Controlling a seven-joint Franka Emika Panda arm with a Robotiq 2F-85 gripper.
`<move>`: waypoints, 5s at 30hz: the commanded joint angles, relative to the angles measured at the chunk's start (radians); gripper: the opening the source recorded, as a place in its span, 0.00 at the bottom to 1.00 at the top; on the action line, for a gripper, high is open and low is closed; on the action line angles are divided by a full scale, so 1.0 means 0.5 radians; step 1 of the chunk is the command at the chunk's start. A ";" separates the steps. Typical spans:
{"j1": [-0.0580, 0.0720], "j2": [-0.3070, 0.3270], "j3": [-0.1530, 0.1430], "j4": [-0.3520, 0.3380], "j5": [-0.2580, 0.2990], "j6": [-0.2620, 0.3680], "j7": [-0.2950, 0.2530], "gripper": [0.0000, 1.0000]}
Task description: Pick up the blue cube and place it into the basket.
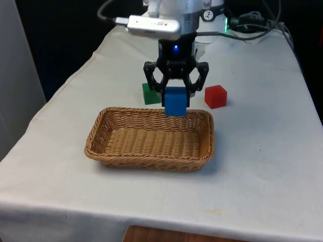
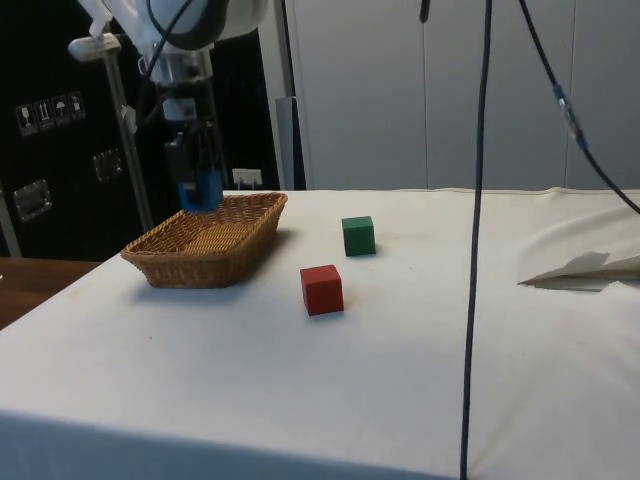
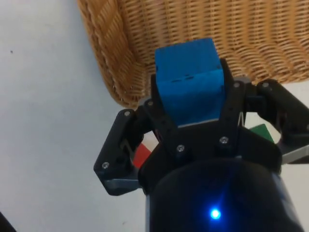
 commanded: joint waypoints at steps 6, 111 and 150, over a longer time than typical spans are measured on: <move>-0.034 0.080 -0.014 0.078 0.078 -0.022 -0.066 0.00; -0.016 0.148 -0.122 0.218 0.056 -0.142 -0.058 1.00; 0.048 -0.558 -0.120 -0.560 0.032 -0.142 -0.044 1.00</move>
